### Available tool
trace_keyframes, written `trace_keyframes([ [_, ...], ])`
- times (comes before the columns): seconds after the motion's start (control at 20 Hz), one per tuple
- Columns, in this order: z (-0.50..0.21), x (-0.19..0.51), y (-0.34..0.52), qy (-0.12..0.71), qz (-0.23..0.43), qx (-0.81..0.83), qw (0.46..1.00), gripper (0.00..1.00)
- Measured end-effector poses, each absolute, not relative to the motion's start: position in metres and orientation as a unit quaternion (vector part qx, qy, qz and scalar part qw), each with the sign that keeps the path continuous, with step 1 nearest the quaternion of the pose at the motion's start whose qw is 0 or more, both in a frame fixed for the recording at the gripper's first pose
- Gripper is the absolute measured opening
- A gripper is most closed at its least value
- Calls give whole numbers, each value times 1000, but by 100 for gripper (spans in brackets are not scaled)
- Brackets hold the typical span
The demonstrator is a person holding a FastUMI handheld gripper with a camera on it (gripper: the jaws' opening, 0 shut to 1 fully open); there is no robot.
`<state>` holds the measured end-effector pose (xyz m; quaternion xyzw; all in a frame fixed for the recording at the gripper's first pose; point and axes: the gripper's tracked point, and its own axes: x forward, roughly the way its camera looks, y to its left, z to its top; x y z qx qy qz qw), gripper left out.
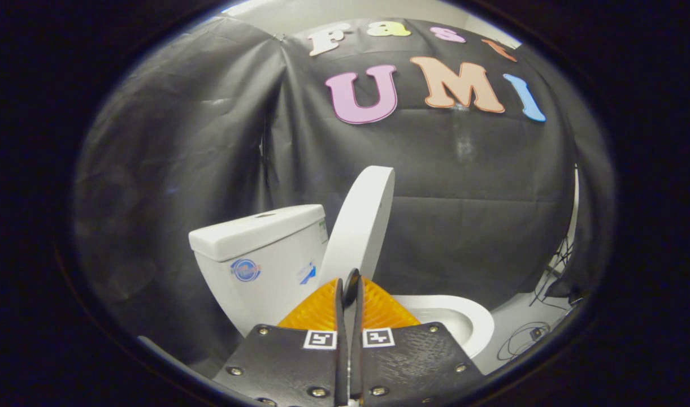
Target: Open the toilet lid.
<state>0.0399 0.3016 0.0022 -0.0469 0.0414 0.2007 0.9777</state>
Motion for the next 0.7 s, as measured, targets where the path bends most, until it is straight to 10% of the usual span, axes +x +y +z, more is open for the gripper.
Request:
trace_keyframes([
  [0.7, 7, 36, 346, 24, 250, -44, 967, 3],
])
